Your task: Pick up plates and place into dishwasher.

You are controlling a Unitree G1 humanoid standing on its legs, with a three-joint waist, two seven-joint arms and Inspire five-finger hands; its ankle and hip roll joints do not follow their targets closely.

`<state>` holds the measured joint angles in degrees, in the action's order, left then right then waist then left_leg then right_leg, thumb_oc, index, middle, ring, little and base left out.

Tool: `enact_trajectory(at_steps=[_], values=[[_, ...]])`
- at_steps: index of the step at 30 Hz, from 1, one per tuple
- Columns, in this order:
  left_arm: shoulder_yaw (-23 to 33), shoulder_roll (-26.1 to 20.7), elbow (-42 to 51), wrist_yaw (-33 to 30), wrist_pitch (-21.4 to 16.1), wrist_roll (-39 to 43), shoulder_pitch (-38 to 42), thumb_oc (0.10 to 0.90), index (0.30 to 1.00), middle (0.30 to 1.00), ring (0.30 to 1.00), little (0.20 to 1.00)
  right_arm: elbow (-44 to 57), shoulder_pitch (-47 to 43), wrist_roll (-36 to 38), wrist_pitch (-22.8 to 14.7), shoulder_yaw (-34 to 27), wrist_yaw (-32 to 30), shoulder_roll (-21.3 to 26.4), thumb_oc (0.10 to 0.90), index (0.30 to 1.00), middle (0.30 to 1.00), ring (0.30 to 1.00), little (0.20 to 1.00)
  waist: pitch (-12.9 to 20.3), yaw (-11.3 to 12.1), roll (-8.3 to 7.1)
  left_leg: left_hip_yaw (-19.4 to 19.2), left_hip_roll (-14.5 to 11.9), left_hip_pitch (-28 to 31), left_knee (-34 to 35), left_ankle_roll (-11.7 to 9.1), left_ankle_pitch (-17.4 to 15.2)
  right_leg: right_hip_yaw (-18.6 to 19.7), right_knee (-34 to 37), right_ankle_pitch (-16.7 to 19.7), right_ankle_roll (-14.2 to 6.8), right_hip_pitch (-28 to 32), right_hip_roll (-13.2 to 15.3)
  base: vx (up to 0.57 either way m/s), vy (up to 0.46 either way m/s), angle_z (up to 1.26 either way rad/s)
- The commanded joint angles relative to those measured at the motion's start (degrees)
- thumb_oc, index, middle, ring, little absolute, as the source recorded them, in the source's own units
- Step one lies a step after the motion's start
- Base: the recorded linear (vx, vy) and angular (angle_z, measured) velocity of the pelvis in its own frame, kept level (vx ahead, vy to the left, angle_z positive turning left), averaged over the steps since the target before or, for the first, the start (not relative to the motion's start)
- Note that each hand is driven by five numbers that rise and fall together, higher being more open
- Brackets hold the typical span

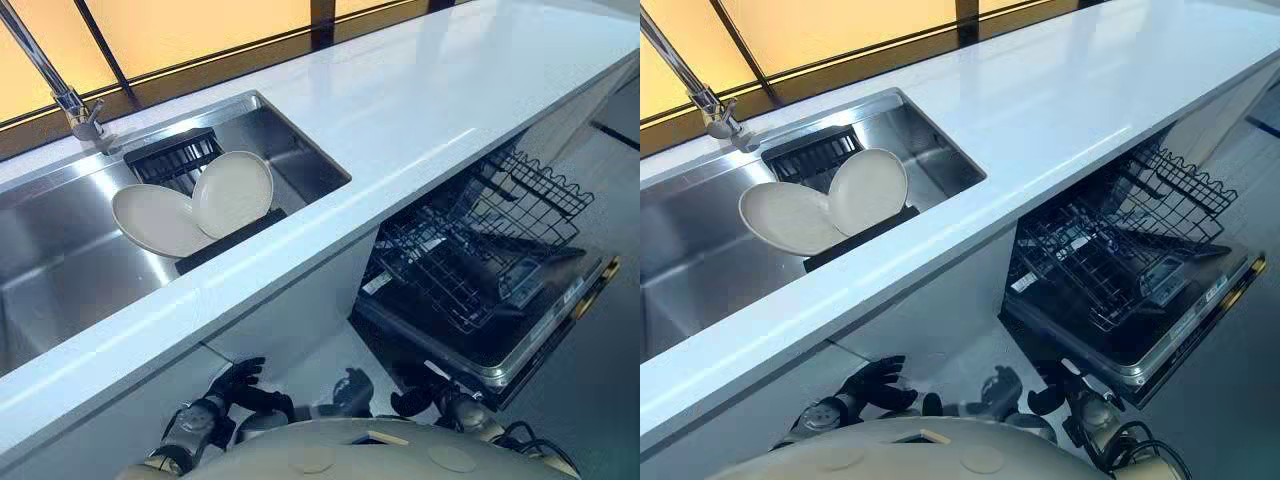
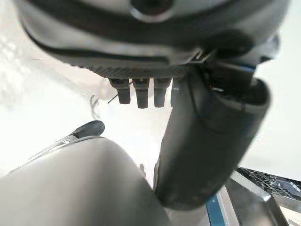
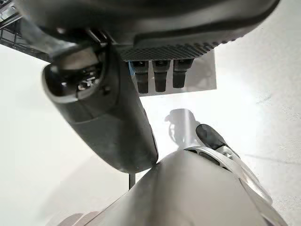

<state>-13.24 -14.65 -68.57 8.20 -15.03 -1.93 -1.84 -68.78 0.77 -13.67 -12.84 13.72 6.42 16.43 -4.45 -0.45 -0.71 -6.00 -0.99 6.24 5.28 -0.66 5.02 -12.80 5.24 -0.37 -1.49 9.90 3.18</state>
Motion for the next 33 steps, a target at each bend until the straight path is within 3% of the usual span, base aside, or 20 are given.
enact_trajectory(at_steps=[1, 16, 24, 29, 33], values=[[-0.8, 0.1, -2.4, 0.7, -1.8, -1.3, 3.3, 0.8, 0.9, 0.9, 0.9, 0.9, -1.5, -1.8, -1.6, -2.4, 1.3, 0.1, 0.2, 0.8, 0.9, 0.9, 0.9, 0.9, -1.3, 0.3, 0.28, -1.6, 3.3, 1.2, -3.4, 2.0, -8.8, 0.2, -5.9, -3.4, -1.2, -3.7, -1.6, -0.27, -0.365, 0.21], [0.0, 0.4, -3.0, 1.3, -0.3, -0.5, 3.4, 0.8, 0.9, 0.9, 0.9, 0.9, -1.5, -1.7, -2.0, -2.3, 1.2, 0.0, -0.1, 0.8, 0.9, 0.9, 0.9, 0.9, -1.2, 0.3, 0.16, -1.6, 3.3, 1.4, -3.2, 2.0, -8.8, 0.3, -5.8, -3.4, -1.2, -3.5, -1.7, 0.0, 0.0, 0.0], [-1.8, -0.7, 0.5, 4.3, -6.8, 2.5, 5.0, 0.8, 0.9, 0.9, 0.9, 0.9, -0.5, -2.3, -2.5, -1.4, 2.2, 0.8, 0.7, 0.8, 0.9, 0.9, 0.9, 0.9, -1.2, -0.2, 0.45, -2.1, 3.0, 1.5, -3.1, 1.8, -8.6, 0.7, -6.0, -3.4, -1.3, -3.8, -1.8, 0.0, 0.0, 0.0], [-4.7, -2.4, 14.6, 12.7, -9.3, 9.3, 7.1, 0.8, 0.9, 0.9, 0.9, 0.9, 2.7, -2.6, -1.8, 0.7, 2.9, 2.1, 2.1, 0.8, 0.9, 0.9, 0.9, 0.9, -2.0, -0.1, 0.9, -2.3, 2.8, 1.2, -2.6, 1.6, -8.1, 0.8, -6.2, -2.9, -1.5, -4.3, -1.8, -0.03, 0.017, -0.04], [-7.7, -5.3, 30.5, 24.1, -5.2, 17.3, 8.1, 0.8, 0.9, 0.9, 0.9, 0.9, 5.6, -2.1, -1.5, 2.1, 3.4, 2.7, 3.2, 0.8, 0.9, 0.9, 0.9, 0.9, -2.5, -0.2, 1.5, -2.3, 2.6, 1.2, -1.9, 1.7, -7.5, 1.0, -6.4, -2.5, -1.7, -4.9, -1.9, -0.03, 0.015, -0.03]])
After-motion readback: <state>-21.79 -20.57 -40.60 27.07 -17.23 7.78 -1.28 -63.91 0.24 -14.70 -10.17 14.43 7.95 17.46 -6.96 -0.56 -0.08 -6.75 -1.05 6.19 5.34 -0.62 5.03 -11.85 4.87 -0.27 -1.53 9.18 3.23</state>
